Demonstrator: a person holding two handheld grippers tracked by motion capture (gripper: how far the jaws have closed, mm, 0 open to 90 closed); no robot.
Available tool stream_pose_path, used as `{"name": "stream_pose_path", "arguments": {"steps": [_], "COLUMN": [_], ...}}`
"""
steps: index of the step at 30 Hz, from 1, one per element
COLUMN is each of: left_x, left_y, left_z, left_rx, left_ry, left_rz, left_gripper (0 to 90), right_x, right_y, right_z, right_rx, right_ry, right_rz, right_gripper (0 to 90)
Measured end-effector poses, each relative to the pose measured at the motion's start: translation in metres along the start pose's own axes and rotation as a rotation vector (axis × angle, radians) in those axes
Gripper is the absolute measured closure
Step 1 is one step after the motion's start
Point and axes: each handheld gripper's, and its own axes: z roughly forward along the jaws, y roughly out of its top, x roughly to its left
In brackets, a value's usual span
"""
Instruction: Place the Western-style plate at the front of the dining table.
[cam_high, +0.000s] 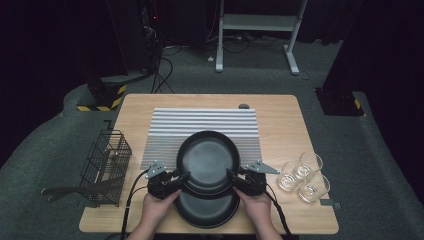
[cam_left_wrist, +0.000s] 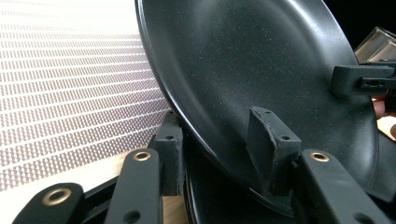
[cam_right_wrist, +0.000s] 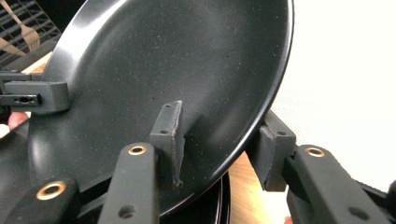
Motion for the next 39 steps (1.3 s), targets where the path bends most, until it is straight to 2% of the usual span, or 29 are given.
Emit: {"name": "stream_pose_path", "arguments": {"steps": [7, 9, 14, 19, 22, 26, 39], "left_x": [-0.003, -0.003, -0.006, -0.007, -0.009, -0.011, -0.011], "left_y": [0.004, 0.006, 0.014, 0.021, 0.025, 0.031, 0.05], "left_z": [-0.005, -0.007, -0.011, -0.009, -0.01, -0.01, -0.003], "left_rx": [-0.042, -0.052, -0.07, -0.086, -0.095, -0.102, -0.129], "left_ry": [0.014, 0.009, 0.007, -0.004, 0.0, 0.002, 0.002], "left_rz": [0.014, 0.003, 0.019, 0.007, 0.022, 0.021, 0.032], "left_gripper": [58.5, 58.9, 59.4, 59.8, 59.9, 59.9, 59.6], "right_x": [0.003, 0.004, 0.003, 0.002, 0.001, 0.0, -0.003], "right_y": [0.007, 0.009, 0.014, 0.018, 0.021, 0.026, 0.045], "right_z": [-0.003, -0.005, -0.01, -0.012, -0.013, -0.015, -0.016], "right_rx": [-0.021, -0.025, -0.031, -0.066, -0.082, -0.09, -0.125], "right_ry": [0.006, 0.014, 0.043, 0.046, 0.051, 0.061, 0.039], "right_rz": [-0.008, 0.004, 0.018, 0.034, 0.042, 0.055, 0.053], "right_gripper": [61.0, 61.1, 61.2, 62.8, 62.9, 64.3, 64.3]}}
